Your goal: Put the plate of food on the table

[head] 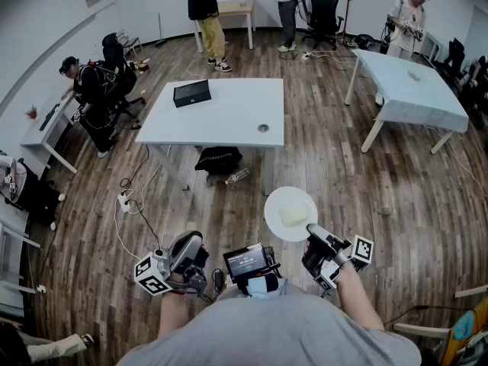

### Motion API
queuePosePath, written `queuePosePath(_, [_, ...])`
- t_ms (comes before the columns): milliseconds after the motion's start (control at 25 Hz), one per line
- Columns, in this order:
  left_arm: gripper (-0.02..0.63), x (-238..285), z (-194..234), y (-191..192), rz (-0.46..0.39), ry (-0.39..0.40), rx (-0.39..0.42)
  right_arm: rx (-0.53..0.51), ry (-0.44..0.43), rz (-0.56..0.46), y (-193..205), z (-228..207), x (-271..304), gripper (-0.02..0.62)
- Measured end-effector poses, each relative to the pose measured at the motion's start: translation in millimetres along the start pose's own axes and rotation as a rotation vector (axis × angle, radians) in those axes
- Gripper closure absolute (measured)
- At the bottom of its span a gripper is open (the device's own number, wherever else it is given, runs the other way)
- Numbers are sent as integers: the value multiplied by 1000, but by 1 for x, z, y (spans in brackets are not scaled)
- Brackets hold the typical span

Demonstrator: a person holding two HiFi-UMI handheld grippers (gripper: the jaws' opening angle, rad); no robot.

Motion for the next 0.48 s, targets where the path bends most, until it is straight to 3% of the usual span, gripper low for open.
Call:
queuePosePath(200, [584, 27, 21, -9, 13, 57, 34, -46, -23, -1, -27, 0, 26, 555])
queuePosePath(480, [584, 37, 21, -8, 33, 62, 12, -67, 20, -17, -31, 5, 15, 555])
Point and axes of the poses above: the fingertips, and each gripper's own axes: x forward along the fingers, z to its left, y out of its underside, the point moved 6 cm from there along -x, backward along the fingers, and after that the axes turned 14 degrees about -x, right-handed, at the moved point
